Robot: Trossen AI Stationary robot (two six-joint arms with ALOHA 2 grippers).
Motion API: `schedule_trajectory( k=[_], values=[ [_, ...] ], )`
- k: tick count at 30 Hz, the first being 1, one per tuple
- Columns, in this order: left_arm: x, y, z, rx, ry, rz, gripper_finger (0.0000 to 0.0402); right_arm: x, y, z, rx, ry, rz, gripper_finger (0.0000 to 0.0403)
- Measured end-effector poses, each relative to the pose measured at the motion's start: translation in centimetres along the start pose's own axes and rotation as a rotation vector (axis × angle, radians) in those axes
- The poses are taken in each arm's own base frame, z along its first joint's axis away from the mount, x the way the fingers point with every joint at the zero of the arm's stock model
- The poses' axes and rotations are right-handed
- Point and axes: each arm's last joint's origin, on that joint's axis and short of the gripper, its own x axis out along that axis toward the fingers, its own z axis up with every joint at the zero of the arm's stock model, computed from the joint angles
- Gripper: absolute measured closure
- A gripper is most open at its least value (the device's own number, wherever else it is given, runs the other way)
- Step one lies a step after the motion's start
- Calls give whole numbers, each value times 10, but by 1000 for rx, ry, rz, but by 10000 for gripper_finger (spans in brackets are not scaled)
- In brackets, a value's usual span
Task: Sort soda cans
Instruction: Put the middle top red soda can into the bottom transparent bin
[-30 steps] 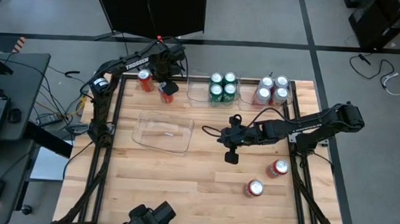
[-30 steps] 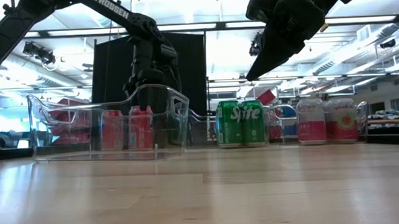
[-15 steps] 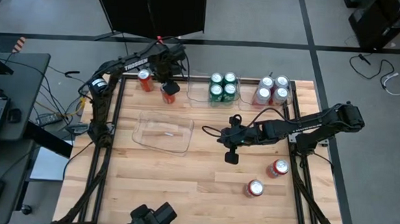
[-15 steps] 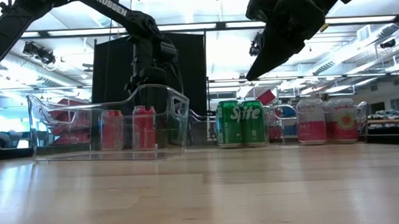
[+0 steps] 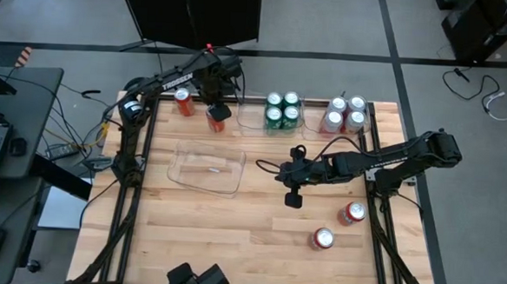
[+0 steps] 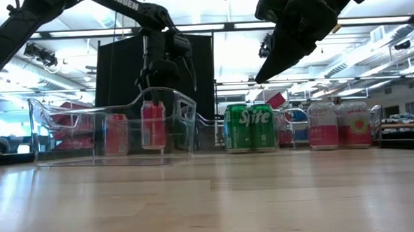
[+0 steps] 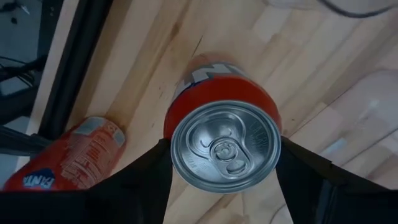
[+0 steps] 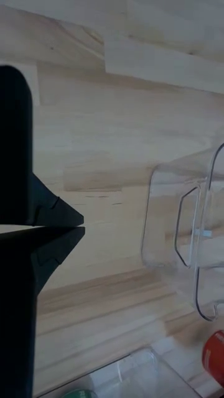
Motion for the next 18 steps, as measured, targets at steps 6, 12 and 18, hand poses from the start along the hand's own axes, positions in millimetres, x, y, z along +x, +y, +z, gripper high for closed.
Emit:
schedule_trajectory(
  k=[6,12,18],
  values=[
    [-8,-20,-2,48,15,0,159,0,0,0,0,1,0,403],
    [-32,-45,-14,110,-26,5,159,0,0,0,-1,2,0,403],
    [-65,-73,-38,162,-124,6,159,0,0,0,-1,2,0,403]
  ],
)
